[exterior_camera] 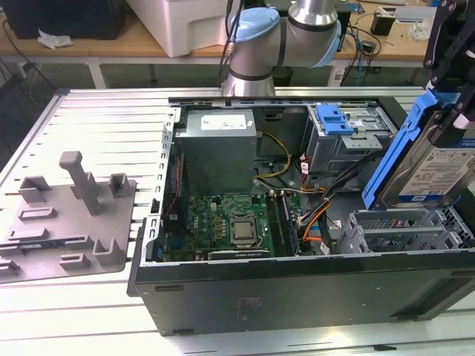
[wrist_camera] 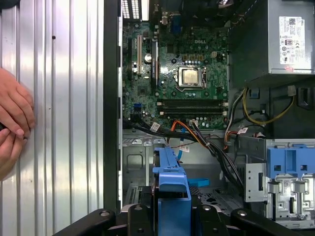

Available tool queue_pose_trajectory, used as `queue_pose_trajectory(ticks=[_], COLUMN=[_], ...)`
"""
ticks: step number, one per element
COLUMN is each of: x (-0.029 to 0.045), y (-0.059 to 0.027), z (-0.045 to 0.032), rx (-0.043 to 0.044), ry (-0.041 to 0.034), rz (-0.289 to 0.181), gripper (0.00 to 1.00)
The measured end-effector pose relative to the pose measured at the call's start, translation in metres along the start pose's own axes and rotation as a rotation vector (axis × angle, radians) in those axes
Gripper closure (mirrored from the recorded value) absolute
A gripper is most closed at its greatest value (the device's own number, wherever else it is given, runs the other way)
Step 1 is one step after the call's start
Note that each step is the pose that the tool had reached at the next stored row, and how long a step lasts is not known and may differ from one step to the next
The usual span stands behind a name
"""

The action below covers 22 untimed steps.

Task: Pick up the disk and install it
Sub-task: 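Insert the disk into the insertion slot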

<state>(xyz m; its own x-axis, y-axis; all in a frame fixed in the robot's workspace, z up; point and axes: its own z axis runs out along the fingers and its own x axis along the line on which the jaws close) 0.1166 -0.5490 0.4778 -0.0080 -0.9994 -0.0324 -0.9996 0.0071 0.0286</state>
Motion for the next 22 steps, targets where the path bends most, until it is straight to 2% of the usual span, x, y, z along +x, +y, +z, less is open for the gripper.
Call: queue_pose_trajectory(ticks=[22], x=[0.0001], y=[-0.0003], z=[0.0094], rx=[0.0010], ry=[0.0001], rz=[-0.005], gripper=[0.64])
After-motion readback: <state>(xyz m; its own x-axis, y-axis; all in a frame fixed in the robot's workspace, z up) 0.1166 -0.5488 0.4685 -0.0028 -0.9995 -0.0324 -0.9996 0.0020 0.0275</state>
